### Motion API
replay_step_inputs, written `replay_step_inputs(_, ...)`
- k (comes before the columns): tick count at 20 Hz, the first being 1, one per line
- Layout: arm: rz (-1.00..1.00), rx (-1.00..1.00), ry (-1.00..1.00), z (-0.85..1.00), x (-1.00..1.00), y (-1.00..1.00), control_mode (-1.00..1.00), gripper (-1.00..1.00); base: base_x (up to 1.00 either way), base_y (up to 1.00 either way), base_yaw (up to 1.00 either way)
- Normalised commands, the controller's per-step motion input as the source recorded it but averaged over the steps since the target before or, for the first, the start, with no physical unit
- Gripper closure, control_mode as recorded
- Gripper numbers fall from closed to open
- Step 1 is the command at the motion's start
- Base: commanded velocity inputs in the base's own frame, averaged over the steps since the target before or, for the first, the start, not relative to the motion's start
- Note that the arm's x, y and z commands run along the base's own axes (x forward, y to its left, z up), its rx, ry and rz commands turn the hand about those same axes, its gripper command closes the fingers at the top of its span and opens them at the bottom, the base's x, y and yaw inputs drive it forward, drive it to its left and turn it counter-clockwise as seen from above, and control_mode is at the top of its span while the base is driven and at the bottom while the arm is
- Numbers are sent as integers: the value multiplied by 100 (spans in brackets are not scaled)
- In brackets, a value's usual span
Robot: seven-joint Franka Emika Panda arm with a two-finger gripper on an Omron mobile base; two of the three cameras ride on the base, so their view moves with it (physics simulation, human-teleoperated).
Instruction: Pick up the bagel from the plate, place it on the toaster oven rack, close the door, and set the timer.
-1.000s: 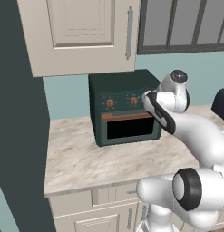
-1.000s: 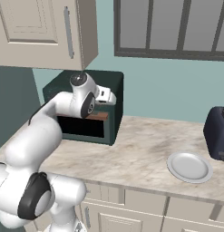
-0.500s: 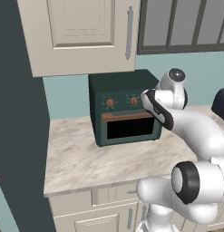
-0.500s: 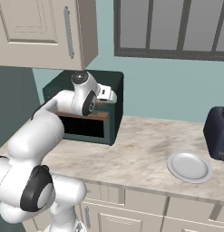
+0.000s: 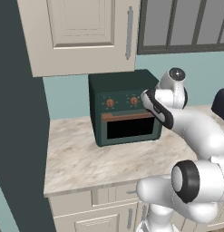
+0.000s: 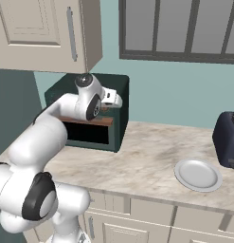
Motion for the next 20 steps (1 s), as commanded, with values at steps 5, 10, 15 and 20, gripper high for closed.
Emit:
replay_step_inputs(5, 0, 2, 10, -16, 33, 0, -100, -100, 0, 0, 0)
replay_step_inputs(10, 0, 3, 11, -29, 29, 0, -100, -100, 0, 0, 0)
replay_step_inputs(15, 0, 3, 11, -46, 13, 0, -100, -100, 0, 0, 0)
replay_step_inputs(20, 0, 1, 8, -54, 9, 0, -100, 100, 0, 0, 0)
